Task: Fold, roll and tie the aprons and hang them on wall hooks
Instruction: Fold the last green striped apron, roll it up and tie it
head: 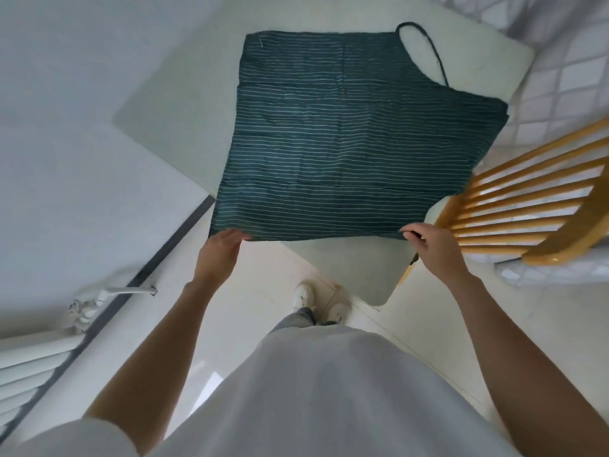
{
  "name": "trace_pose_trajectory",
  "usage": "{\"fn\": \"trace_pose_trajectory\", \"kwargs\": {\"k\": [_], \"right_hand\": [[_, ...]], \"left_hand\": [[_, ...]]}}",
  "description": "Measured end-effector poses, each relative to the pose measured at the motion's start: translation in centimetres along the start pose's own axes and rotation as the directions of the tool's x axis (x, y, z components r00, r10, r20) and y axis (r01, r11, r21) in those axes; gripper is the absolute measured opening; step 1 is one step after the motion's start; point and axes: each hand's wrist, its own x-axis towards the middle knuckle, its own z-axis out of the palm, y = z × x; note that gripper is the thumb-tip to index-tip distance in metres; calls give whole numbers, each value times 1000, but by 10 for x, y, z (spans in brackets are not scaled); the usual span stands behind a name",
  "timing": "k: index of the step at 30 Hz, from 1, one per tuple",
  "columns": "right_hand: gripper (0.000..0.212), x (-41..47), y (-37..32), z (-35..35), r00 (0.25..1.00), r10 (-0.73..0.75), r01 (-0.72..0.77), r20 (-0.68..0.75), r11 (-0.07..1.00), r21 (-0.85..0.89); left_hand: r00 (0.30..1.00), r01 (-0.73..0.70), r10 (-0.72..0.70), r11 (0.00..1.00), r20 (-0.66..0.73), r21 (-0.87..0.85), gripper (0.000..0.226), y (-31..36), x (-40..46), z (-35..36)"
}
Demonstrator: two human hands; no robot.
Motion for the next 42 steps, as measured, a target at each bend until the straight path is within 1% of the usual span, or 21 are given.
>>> {"fn": "trace_pose_trajectory", "kwargs": {"k": [2, 5, 7, 8, 10, 11, 13, 16, 23, 25, 27, 30, 33, 36, 39, 42], "right_hand": [[21, 0, -2, -3, 1000, 6, -6, -12, 1000, -19], [24, -4, -10, -6, 999, 36, -34, 33, 997, -63], [25, -9, -9, -9, 999, -22, 27, 47, 993, -117], [25, -11, -8, -10, 997, -59, 65, 50, 990, -128], [23, -7, -4, -21, 988, -144, 149, 49, 980, -135], [22, -2, -4, -26, 984, -172, 175, 36, 977, -121], [23, 14, -8, -41, 987, -161, 162, 12, 986, -38], [21, 49, -12, -66, 994, -95, 99, -59, 992, 72], [18, 157, -34, -104, 968, 15, 30, -252, 984, 175], [18, 190, -44, -108, 942, 39, 19, -335, 986, 168], [19, 219, -53, -108, 914, 54, -2, -403, 992, 128], [24, 274, -64, -107, 885, 92, -60, -457, 995, 83], [30, 334, -60, -106, 894, 127, -126, -429, 992, 31], [32, 370, -42, -95, 922, 161, -191, -352, 980, -51], [29, 401, -25, -73, 933, 220, -246, -284, 968, -57], [30, 425, -10, -48, 933, 292, -308, -209, 951, -43]], "left_hand": [[999, 24, -24, 1000, 26, -19, 21, 0, -9, 0], [993, 108, -108, 994, 37, -6, 21, 12, -19, 2], [989, 148, -148, 989, -6, -22, 21, 19, -24, 0], [986, 156, -158, 987, -50, -30, 22, 19, -27, -1], [978, 147, -152, 988, -143, -46, 33, 22, -29, -6], [976, 142, -149, 988, -160, -53, 40, 22, -28, -10], [970, 146, -157, 987, -185, -73, 48, 24, -16, -19], [965, 110, -121, 992, -234, -57, 41, 27, 22, -36], [948, 43, -46, 999, -314, -15, 19, 22, 150, -70], [949, 41, -35, 999, -315, 14, 15, 18, 187, -78], [949, 17, -1, 999, -314, 49, 16, 14, 220, -86], [953, -8, 38, 995, -301, 102, 17, 3, 273, -97], [952, -37, 75, 991, -295, 132, 17, -13, 329, -103], [973, -78, 113, 981, -202, 176, 17, -23, 368, -95], [994, -31, 52, 978, -94, 208, 20, -31, 403, -76], [999, 45, -38, 971, -33, 236, 23, -39, 423, -56]]}}
